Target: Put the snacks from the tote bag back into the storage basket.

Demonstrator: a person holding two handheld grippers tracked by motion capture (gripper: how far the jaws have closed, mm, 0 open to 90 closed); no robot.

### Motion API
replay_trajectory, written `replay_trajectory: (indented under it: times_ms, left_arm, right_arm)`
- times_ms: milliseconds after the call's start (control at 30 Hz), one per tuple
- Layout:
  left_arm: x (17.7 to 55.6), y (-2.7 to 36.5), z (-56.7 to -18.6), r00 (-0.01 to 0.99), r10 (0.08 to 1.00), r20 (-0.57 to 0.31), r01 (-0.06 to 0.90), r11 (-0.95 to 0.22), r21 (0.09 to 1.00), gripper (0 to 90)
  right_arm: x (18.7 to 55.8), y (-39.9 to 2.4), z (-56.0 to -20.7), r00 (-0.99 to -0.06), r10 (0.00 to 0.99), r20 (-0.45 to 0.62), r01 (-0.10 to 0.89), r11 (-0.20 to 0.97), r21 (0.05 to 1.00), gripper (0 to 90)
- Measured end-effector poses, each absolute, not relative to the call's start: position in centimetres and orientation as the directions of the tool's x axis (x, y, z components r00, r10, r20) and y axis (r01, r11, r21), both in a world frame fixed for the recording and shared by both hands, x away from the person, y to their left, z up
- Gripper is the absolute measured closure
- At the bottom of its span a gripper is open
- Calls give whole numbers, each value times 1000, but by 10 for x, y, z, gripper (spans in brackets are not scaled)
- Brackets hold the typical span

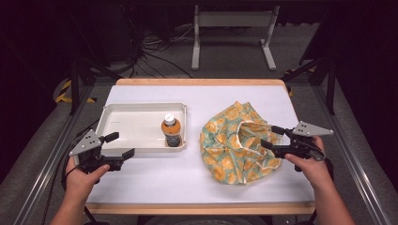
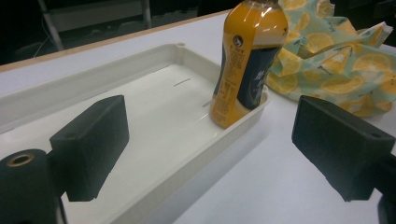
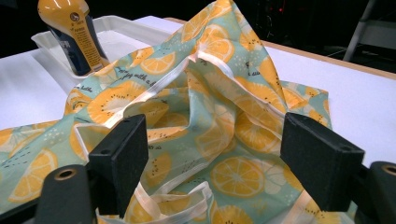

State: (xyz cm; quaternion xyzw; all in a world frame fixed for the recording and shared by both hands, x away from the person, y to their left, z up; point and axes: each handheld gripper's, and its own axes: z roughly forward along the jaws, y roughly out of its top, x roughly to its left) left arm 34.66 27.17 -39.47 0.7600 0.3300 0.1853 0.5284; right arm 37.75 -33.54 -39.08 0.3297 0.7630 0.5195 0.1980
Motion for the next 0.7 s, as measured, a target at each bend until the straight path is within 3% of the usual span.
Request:
replay_trajectory:
  times_ms: [700]
  left_arm:
    - [345, 265, -448, 701, 705, -107, 325, -182, 928, 55]
  right_arm:
    - [380, -335, -406, -712, 702, 17, 286, 268, 920, 239]
